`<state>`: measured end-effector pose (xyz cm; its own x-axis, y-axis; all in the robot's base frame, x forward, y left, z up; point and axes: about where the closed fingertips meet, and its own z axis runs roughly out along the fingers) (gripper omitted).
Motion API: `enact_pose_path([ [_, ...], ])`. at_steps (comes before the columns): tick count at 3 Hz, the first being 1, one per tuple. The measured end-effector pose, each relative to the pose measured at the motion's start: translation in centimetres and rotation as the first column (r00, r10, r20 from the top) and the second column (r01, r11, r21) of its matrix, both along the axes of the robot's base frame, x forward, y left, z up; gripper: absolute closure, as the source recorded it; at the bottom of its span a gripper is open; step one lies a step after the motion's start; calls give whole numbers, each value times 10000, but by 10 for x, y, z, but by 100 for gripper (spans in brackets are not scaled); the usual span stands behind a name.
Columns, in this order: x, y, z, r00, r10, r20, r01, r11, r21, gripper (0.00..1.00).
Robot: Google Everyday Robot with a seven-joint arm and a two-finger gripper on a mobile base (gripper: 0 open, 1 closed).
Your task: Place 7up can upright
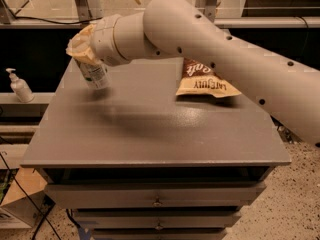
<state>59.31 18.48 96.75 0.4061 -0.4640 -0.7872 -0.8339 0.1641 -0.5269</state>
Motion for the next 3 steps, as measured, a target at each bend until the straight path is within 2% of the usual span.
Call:
enact_pose_path([
  [1, 3, -4, -3, 9997, 174, 180, -184, 9980, 602, 100],
  [2, 5, -5, -7, 9992, 251, 317, -277, 9960, 854, 85],
  [3, 5, -5, -13, 9994, 205, 276, -232, 9948, 988, 63],
])
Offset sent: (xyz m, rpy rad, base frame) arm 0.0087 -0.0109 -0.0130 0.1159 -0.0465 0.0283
